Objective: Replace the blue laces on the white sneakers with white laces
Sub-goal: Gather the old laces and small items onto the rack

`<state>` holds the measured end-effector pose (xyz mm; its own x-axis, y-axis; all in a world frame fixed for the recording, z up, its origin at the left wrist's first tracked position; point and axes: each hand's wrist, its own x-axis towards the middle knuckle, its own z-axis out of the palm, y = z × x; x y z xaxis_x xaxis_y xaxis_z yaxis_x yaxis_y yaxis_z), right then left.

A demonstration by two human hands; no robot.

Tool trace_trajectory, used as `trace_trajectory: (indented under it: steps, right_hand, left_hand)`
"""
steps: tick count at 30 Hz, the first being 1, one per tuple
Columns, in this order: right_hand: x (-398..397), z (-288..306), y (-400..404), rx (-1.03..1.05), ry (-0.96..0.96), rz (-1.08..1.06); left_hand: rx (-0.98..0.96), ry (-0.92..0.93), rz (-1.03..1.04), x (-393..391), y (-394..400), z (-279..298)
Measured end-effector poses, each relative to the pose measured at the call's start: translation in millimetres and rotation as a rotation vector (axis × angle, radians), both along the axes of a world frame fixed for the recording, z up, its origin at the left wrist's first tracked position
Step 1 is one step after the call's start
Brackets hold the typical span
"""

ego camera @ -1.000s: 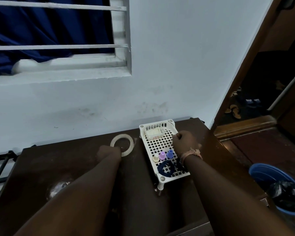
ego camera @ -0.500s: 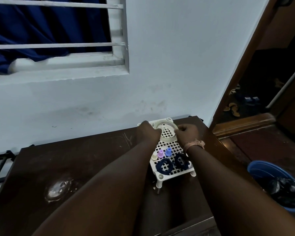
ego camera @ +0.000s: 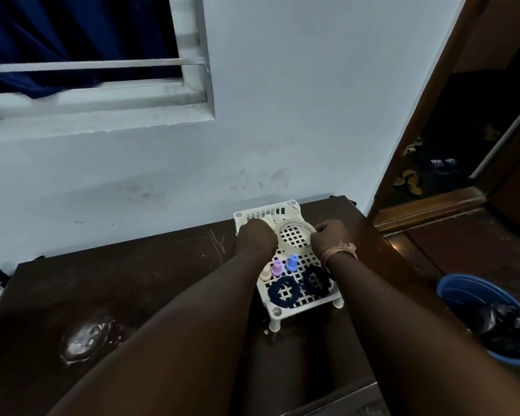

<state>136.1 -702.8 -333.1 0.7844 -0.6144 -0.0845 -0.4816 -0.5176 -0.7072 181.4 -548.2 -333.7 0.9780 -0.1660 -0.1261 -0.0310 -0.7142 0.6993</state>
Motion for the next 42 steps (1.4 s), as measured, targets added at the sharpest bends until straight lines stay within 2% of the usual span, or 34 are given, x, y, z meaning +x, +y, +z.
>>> trace_trajectory:
  steps: [4,22,27,35,42]
  right_hand:
    - [1,5,-4,0.032,-0.035,-0.021]
    - [9,-10,10,-0.090,0.060,0.090]
    - [5,-9,15,-0.096,0.066,0.069]
    - [-16,17,22,-0.162,0.058,-0.009]
    - [-28,25,31,-0.188,0.127,0.218]
  left_hand:
    - [-0.040,-0.005,-0.032,-2,-4,1]
    - [0.124,0.025,0.046,-1,0,-13]
    - [0.175,0.024,0.087,-1,1,-8]
    - [0.171,-0.017,0.027,-12,17,18]
    - [0.160,-0.047,0.027,-29,35,40]
